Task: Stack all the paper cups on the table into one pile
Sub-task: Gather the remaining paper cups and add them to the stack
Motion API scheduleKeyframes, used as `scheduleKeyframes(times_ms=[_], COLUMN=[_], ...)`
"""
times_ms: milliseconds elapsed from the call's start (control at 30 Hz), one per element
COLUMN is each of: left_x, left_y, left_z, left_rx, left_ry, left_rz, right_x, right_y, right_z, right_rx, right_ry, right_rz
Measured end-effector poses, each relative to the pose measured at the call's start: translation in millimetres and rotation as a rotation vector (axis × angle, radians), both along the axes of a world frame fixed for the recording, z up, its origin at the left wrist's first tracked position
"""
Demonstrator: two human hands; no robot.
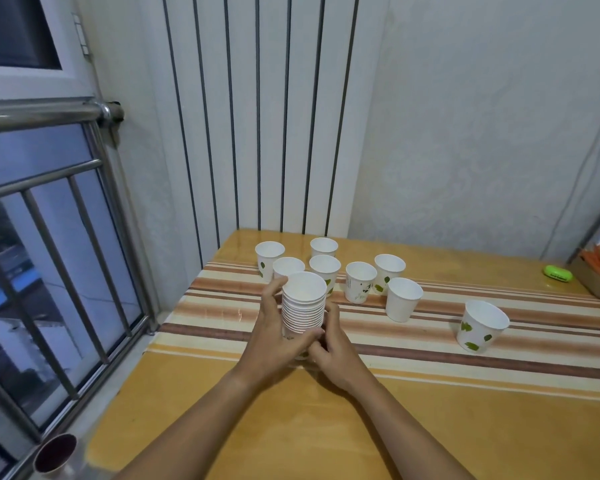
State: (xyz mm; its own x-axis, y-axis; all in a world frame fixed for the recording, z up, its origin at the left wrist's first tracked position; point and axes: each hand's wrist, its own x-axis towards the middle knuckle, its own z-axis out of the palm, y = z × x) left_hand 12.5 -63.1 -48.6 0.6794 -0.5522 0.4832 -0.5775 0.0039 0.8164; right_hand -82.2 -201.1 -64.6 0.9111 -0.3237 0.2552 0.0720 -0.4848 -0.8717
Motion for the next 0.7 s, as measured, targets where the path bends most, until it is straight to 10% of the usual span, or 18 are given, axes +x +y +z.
scheduleKeyframes(times_ms=[267,700], left_x=[8.6,31.3], left_y=[3.0,40.3], left_z=[-11.4,-9.3], left_rx=[-0.082,0.003], left_ry=[-0.178,0.023], left_rz=[0.157,0.175], right_x=[22.6,96.4], right_y=[-24.0,-14.3], right_z=[4.6,22.4], right_rx=[-0.148,-0.440], right_ry=[-0.124,-0.039], right_rz=[-0.242,-0.168])
